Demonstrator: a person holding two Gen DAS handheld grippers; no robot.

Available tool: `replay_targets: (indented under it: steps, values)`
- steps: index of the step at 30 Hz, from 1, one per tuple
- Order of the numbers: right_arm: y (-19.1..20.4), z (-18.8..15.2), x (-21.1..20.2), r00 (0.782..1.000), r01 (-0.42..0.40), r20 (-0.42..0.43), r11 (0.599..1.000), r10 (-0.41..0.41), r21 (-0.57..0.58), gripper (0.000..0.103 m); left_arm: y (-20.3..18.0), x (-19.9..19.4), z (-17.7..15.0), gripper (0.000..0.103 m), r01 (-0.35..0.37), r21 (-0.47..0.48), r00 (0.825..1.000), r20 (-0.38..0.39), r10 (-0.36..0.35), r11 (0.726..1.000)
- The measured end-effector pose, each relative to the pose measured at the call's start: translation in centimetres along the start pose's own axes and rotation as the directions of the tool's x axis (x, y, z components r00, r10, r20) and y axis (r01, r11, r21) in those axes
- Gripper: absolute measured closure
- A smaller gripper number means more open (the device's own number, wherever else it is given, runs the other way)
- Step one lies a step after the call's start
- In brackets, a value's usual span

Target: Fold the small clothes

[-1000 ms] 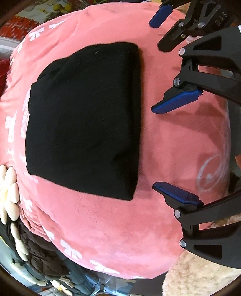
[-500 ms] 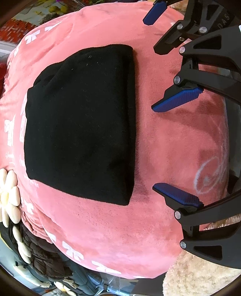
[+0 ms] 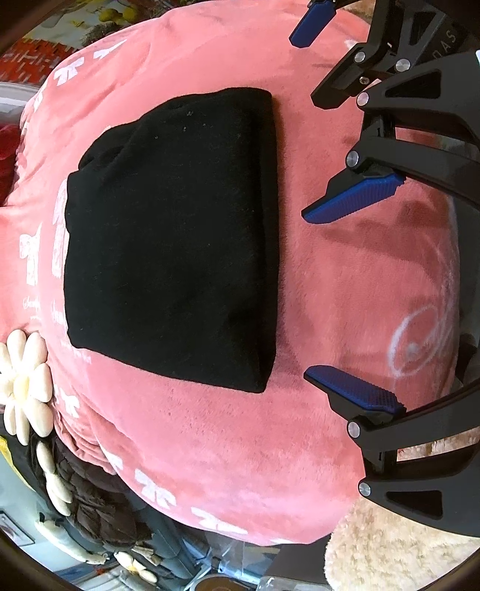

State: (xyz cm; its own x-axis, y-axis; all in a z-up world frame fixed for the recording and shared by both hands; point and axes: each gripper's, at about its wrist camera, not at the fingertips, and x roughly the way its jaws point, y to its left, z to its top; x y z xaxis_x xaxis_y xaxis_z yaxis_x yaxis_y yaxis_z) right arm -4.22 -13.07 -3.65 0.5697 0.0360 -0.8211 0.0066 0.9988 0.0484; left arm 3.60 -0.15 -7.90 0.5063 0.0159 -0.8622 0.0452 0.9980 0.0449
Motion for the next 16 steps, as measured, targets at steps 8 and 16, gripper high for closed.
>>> replay_targets:
  steps: [8, 16]
  values:
    - [0.04, 0.03, 0.02, 1.000, 0.000, 0.000, 1.000, 0.000, -0.007, 0.016, 0.08, 0.02, 0.04, 0.026, -0.001, -0.002, 1.000, -0.004, 0.001, 1.000]
    - [0.03, 0.07, 0.09, 1.000, 0.008, -0.001, 1.000, -0.008, -0.015, 0.014, -0.11, 0.36, 0.14, 0.028, -0.020, -0.006, 1.000, -0.020, 0.020, 1.000]
